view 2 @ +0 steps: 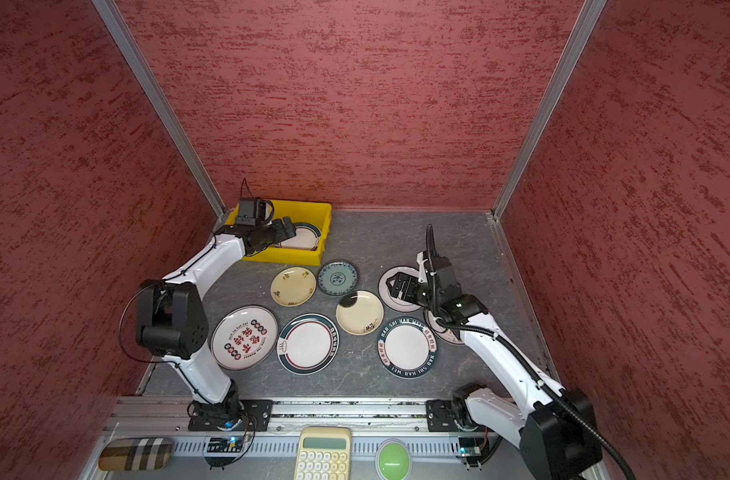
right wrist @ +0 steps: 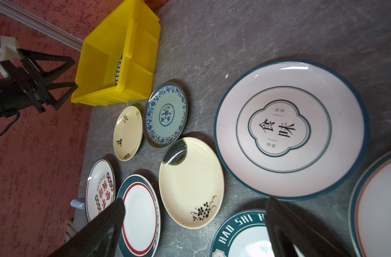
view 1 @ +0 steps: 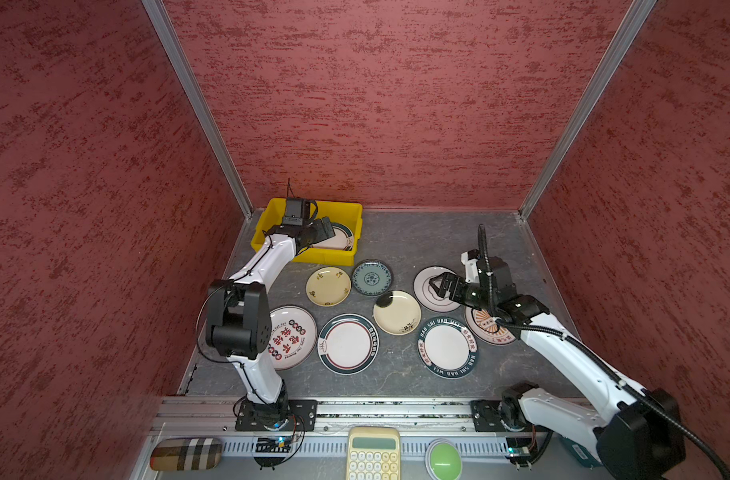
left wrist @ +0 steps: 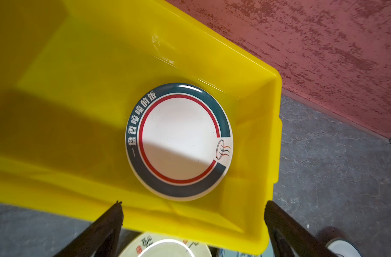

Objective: Place the plates into the plastic bin on the countertop
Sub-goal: 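Release the plate in the bin and pull the left gripper back, then grasp the blue-and-white floral plate edge with the right gripper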

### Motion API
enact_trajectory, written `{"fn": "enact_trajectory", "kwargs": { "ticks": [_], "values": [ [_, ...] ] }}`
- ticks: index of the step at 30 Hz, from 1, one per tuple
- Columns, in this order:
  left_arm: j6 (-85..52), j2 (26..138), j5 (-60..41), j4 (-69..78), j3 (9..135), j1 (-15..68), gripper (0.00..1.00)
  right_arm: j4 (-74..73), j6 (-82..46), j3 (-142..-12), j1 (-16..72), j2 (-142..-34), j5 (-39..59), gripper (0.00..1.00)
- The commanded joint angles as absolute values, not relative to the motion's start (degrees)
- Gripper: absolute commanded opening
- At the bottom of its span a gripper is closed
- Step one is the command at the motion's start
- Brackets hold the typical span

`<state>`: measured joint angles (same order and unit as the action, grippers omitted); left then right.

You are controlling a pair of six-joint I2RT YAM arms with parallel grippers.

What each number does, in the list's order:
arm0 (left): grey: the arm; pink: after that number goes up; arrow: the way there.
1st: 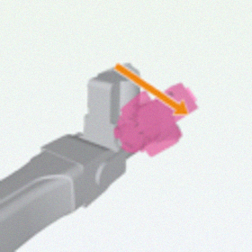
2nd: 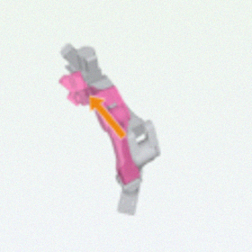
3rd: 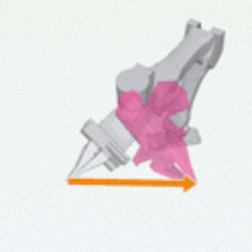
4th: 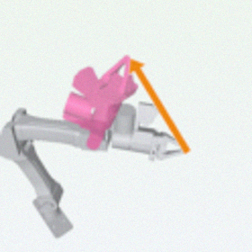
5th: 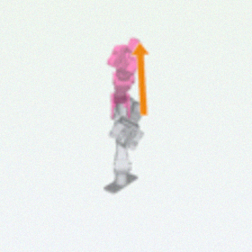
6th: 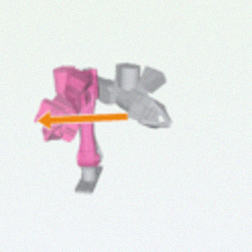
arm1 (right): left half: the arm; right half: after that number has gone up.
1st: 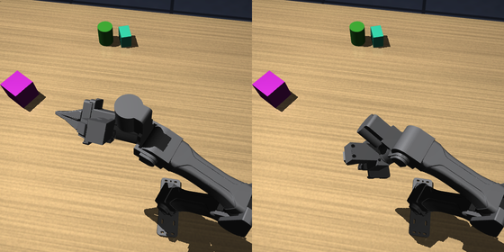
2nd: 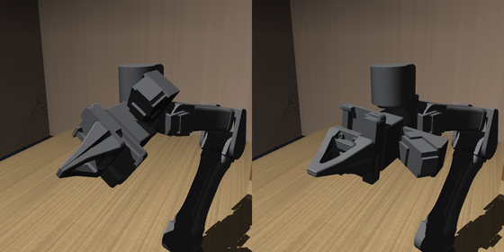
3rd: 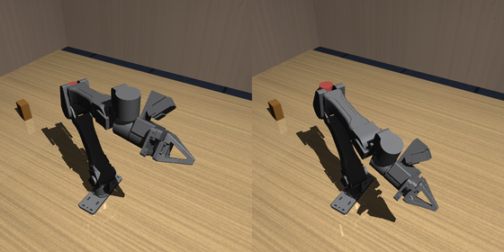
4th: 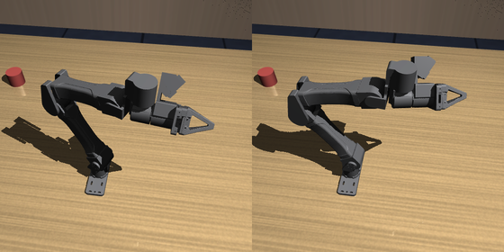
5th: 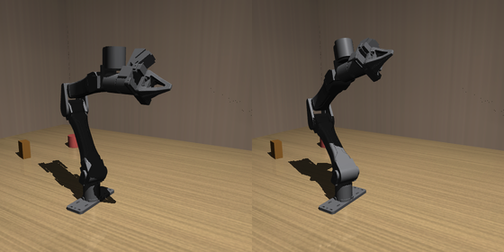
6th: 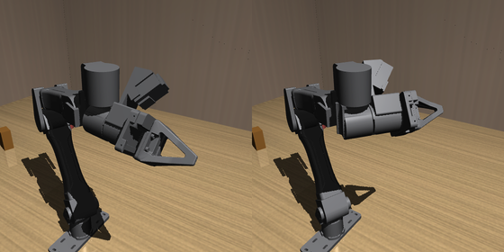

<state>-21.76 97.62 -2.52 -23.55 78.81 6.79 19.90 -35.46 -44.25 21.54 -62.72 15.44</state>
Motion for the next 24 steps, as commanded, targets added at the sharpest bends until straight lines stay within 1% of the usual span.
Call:
{"fn": "enact_trajectory", "kwargs": {
  "ticks": [1, 7, 8, 11, 15, 19, 24],
  "values": [
    [-23.59, 89.3, -2.7, -16.87, 73.9, 7.85, 0.99, 16.14, -36.15, -46.75, 21.24, -64.59, 19.93, 0.99],
    [-28.92, 75.15, -5.43, -12.55, 59.55, 8.44, 0.99, 11.47, -36.53, -50.23, 21.31, -73.27, 25.93, 0.98],
    [-29.28, 72.86, -6.02, -11.76, 57.13, 8.54, 0.99, 11.53, -36.54, -51.46, 21.42, -75.4, 26.58, 0.96],
    [-30.12, 67.23, -6.78, -10.68, 50.91, 7.98, 0.99, 12.12, -36.24, -55.16, 22.94, -80.42, 25.41, 0.94],
    [-31.57, 62.26, -8.12, -8.74, 44.71, 6.17, 0.99, 5.99, -37.6, -56.54, 23.71, -87.02, 27.09, 0.93],
    [-32.21, 59.43, -10.22, -9.42, 42.42, 5.32, 0.99, 1.34, -38.94, -59.72, 24.83, -94.24, 27.02, 0.87],
    [-33.63, 57.68, -13.3, -9.58, 41.1, 4.98, 0.99, 4.46, -39.19, -67.62, 27.18, -103.27, 25.98, 0.74]
  ]
}}
